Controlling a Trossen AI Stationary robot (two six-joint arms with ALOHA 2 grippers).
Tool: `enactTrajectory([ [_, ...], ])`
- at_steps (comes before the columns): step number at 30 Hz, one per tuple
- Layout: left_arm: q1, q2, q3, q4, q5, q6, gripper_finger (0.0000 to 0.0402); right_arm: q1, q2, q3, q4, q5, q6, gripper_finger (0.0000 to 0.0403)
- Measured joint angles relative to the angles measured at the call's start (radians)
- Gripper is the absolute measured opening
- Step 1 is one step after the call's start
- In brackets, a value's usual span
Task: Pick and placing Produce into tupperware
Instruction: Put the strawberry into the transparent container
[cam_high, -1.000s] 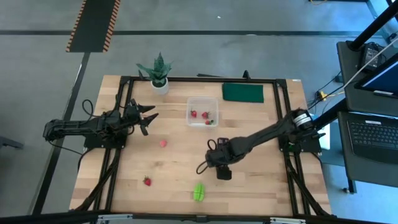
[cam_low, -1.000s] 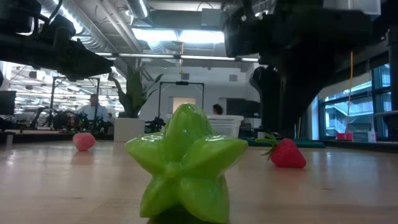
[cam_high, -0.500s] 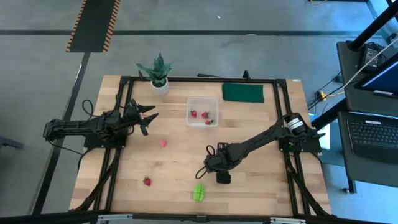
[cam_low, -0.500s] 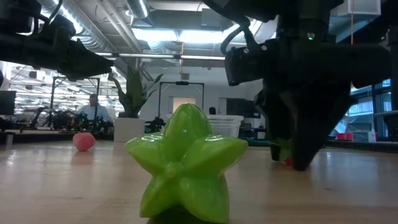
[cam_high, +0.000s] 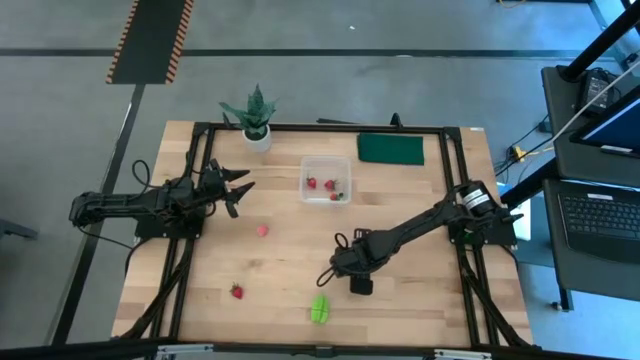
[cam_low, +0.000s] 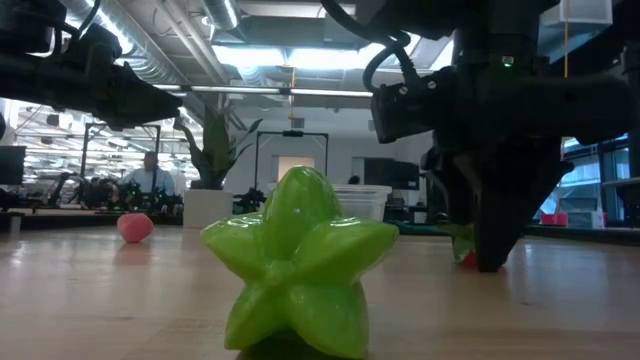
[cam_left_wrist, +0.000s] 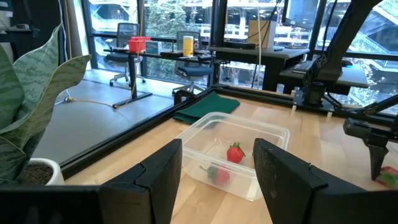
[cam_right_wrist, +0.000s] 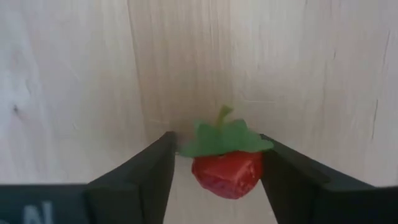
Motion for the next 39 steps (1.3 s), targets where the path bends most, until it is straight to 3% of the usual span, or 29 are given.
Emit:
enactTrajectory([
  [10,0.000,0.000,0.000,0.000,0.000,0.000,0.0192,0.000,-0.001,-0.015,0.034,-0.003,-0.006,0.0154],
  [23,0.000,0.000,0.000,0.000,0.000,0.000,0.0192,-0.001,0.002,0.004,0.024,-0.006,-0.028,0.0157],
  [34,0.000,0.000,0.000,0.000,0.000,-0.001,0.0192,-0.066,0.010,0.261,-0.167,0.000,-0.203,0.0157],
  [39,0.000,0.000,0.000,0.000,0.000,-0.002,0.0192,-0.129,0.008,0.447,-0.281,0.074,-0.328,0.0153],
])
